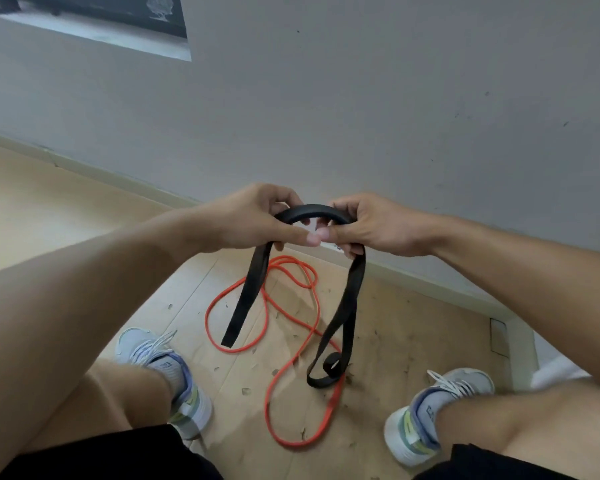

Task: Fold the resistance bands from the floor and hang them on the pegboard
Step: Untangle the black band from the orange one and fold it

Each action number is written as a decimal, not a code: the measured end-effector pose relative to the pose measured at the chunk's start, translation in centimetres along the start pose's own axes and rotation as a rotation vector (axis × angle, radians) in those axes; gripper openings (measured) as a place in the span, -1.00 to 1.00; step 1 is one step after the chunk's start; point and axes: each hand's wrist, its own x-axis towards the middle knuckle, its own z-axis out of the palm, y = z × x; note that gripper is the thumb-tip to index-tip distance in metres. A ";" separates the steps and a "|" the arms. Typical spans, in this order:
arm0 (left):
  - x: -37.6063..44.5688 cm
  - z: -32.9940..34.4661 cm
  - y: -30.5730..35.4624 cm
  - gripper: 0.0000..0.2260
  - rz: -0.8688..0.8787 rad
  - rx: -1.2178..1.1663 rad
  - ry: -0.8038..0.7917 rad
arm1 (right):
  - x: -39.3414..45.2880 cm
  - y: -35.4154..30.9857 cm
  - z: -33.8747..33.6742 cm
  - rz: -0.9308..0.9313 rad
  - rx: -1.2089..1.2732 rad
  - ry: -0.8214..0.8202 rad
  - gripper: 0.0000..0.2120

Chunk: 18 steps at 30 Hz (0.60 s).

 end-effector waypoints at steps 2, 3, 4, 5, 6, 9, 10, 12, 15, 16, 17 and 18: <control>0.0 0.5 0.5 -0.57 0.027 0.051 0.006 | 0.0 0.0 -0.1 -0.003 0.006 -0.023 -0.74; 0.0 0.6 0.8 -0.58 0.039 0.065 0.020 | -0.1 0.2 -0.1 -0.011 0.017 -0.020 -0.73; 0.1 0.7 1.1 -0.56 0.055 0.065 0.039 | -0.1 0.3 -0.1 -0.019 0.021 -0.010 -0.71; 0.2 0.7 1.4 -0.56 0.078 0.059 0.066 | 0.0 0.5 -0.1 -0.027 0.013 0.001 -0.70; 0.3 0.9 1.8 -0.59 0.106 0.053 0.100 | 0.0 0.6 0.0 -0.034 -0.008 0.016 -0.70; 0.5 1.4 2.8 -0.68 0.183 -0.034 0.175 | 0.4 1.0 0.4 -0.071 -0.127 0.089 -0.75; 0.5 1.6 3.0 -0.70 0.197 -0.102 0.183 | 0.5 1.3 0.6 -0.069 -0.152 0.118 -0.74; 0.4 1.8 3.2 -0.74 0.206 -0.256 0.187 | 0.6 2.1 0.9 -0.030 -0.183 0.180 -0.69; 0.4 1.2 3.3 -0.74 0.193 -0.431 0.235 | 0.8 3.3 1.0 0.022 -0.221 0.223 -0.66; 0.3 0.7 3.3 -0.72 0.178 -0.431 0.244 | 0.9 3.5 0.9 0.030 -0.224 0.218 -0.65; 0.2 0.2 3.2 -0.72 0.157 -0.405 0.233 | 1.0 3.5 0.7 0.032 -0.211 0.204 -0.67; 0.1 -0.3 2.9 -0.73 0.129 -0.354 0.204 | 1.0 3.5 0.6 0.026 -0.176 0.178 -0.73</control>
